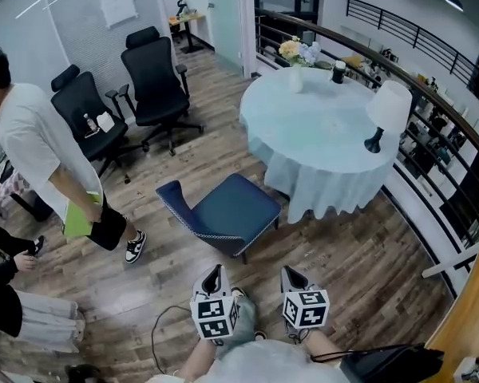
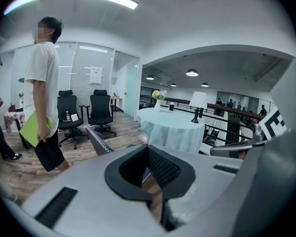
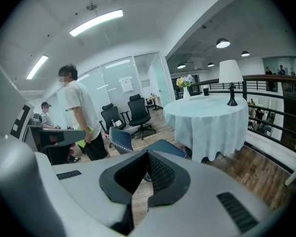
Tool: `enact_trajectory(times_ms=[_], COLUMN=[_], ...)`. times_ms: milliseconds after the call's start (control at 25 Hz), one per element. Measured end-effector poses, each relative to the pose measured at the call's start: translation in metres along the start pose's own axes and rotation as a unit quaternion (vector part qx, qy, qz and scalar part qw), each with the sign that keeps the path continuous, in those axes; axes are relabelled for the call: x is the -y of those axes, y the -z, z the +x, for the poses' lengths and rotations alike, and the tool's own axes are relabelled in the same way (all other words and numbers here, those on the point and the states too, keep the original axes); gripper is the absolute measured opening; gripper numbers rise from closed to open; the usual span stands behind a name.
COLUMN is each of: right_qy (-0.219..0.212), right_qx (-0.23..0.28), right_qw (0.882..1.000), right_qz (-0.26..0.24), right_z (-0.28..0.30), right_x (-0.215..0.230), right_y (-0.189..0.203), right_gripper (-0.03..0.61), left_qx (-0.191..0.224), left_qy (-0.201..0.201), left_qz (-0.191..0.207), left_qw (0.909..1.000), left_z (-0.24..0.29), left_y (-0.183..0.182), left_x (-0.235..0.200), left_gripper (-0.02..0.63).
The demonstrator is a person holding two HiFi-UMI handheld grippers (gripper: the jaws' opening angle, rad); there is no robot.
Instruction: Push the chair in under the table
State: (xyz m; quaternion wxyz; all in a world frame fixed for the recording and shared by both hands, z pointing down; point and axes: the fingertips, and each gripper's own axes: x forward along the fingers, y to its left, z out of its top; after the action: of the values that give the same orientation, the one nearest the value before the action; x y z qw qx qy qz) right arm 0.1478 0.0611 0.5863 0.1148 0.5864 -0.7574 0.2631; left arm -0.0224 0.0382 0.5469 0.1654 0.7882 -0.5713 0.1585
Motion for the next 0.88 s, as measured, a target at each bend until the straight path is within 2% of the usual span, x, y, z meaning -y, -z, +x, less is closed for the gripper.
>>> enact_trajectory(times_ms=[240,480,640,880], right_qy=[0.006,0.010,0.006,-0.004], right_qx=[-0.002,-0.005,-0.008,-0.013], right_qw=[1.000,1.000,1.000,1.000], right_qz=[0.000,0.004,0.000,-0.005], right_z=[0.023,0.061,0.088,0.130], right_x=[0.013,0.022,0.020,0.013], right_y=[-0.017,-0.046,-0.062,-0.088], right_gripper=[0.017,0.017,0.017,0.017], left_qx=[0.013,0.006,0.010,0.007], left_qy=[0.004,0.023,0.015,-0.005], left_qz=[0.004,0.013,0.014,-0.005], left_qw=[0.9999,0.9996,0.9997,1.0000], left_z=[0.030,0.065,0.085,0.115], left_y=[-0.025,-0.042,-0.057,-0.071], left_x=[-0.005,-0.007,-0.028,-0.064], left_gripper=[-0.002,-0.002,-0.002,-0.002])
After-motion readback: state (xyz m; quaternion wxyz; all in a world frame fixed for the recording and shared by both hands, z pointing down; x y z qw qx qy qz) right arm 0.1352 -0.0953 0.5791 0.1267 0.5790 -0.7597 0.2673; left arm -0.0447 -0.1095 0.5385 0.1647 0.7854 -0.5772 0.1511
